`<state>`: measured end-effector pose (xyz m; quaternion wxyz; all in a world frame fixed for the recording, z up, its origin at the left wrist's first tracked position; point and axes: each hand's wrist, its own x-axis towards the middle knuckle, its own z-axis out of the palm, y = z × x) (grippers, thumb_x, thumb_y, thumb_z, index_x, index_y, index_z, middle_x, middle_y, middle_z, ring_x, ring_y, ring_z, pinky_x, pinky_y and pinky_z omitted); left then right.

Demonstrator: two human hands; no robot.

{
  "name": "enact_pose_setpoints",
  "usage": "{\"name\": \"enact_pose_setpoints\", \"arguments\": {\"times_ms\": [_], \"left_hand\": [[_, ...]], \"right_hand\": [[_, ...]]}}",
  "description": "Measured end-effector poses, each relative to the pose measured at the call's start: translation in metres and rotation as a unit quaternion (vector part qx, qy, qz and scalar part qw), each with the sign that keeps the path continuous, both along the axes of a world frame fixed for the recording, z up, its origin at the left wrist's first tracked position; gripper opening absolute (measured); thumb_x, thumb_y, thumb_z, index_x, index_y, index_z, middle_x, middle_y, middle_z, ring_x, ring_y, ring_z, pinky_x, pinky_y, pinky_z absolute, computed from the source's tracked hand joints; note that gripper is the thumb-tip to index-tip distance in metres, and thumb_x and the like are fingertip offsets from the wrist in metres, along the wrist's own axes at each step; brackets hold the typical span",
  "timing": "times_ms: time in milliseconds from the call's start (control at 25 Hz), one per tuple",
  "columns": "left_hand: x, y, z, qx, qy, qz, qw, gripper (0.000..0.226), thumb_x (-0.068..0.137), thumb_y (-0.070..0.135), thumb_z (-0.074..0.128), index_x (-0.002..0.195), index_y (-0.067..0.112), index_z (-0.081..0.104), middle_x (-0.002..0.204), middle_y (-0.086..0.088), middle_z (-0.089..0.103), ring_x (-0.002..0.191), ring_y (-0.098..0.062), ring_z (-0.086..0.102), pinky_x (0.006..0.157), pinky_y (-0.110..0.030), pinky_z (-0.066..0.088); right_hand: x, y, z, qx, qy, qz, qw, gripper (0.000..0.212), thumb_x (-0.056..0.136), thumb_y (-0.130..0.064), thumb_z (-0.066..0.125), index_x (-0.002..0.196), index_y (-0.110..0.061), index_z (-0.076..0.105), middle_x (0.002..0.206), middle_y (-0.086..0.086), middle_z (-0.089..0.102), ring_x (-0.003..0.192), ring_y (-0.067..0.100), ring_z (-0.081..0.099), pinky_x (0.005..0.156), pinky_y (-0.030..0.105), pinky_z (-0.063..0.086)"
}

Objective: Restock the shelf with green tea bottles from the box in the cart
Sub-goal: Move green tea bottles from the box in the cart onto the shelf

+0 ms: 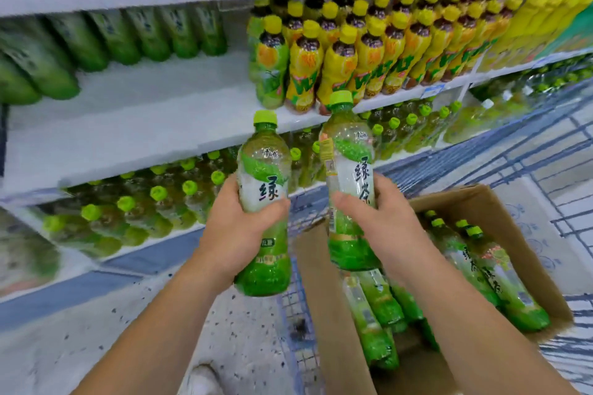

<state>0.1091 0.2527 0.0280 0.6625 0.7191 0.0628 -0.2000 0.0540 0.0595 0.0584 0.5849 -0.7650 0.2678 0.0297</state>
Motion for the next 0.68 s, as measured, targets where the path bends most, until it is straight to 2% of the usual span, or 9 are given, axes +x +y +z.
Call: {"name": "enact_pose_setpoints", "arguments": {"times_ms": [160, 280, 440, 520, 680], "left_hand": [[0.040, 0.072, 0.007, 0.009, -0.068, 0.031, 0.997, 0.040, 0.076, 0.025, 0.082, 0.109, 0.032, 0.060, 0.091, 0.006, 0.072, 0.083, -0.016, 0.071, 0.071, -0.039, 0.058], [0.067, 0.115, 0.010, 0.026, -0.112, 0.051, 0.992, 0.041, 0.080, 0.022, 0.080, 0.111, 0.033, 0.056, 0.091, 0.011, 0.070, 0.077, 0.000, 0.068, 0.065, -0.022, 0.051], [0.100, 0.162, 0.005, 0.037, -0.147, 0.075, 0.986, 0.045, 0.080, 0.022, 0.081, 0.112, 0.037, 0.053, 0.089, 0.019, 0.070, 0.076, 0.009, 0.066, 0.057, -0.007, 0.048], [0.117, 0.181, -0.008, 0.039, -0.160, 0.088, 0.982, 0.041, 0.082, 0.019, 0.080, 0.111, 0.033, 0.054, 0.085, 0.021, 0.071, 0.075, 0.009, 0.066, 0.056, -0.006, 0.047], [0.153, 0.214, -0.032, 0.041, -0.191, 0.103, 0.975, 0.043, 0.081, 0.024, 0.081, 0.114, 0.034, 0.055, 0.091, 0.023, 0.072, 0.080, 0.008, 0.068, 0.064, -0.011, 0.052]], "right_hand": [[0.044, 0.074, 0.004, 0.004, -0.044, 0.037, 0.998, 0.027, 0.086, -0.031, 0.076, 0.110, -0.035, 0.064, 0.098, -0.013, 0.074, 0.089, 0.010, 0.071, 0.080, 0.042, 0.059], [0.073, 0.123, -0.001, 0.006, -0.074, 0.061, 0.995, 0.030, 0.083, -0.026, 0.078, 0.108, -0.034, 0.064, 0.094, -0.015, 0.075, 0.085, 0.005, 0.071, 0.076, 0.034, 0.058], [0.117, 0.182, -0.020, 0.024, -0.098, 0.086, 0.991, 0.030, 0.082, -0.027, 0.078, 0.108, -0.034, 0.064, 0.093, -0.017, 0.074, 0.082, 0.000, 0.070, 0.075, 0.031, 0.059], [0.141, 0.206, -0.037, 0.036, -0.112, 0.094, 0.989, 0.030, 0.082, -0.029, 0.077, 0.108, -0.035, 0.064, 0.092, -0.017, 0.074, 0.081, -0.001, 0.070, 0.075, 0.030, 0.059], [0.186, 0.235, -0.074, 0.046, -0.143, 0.083, 0.985, 0.033, 0.082, -0.031, 0.079, 0.109, -0.036, 0.061, 0.092, -0.018, 0.073, 0.078, -0.004, 0.069, 0.073, 0.028, 0.057]]}}
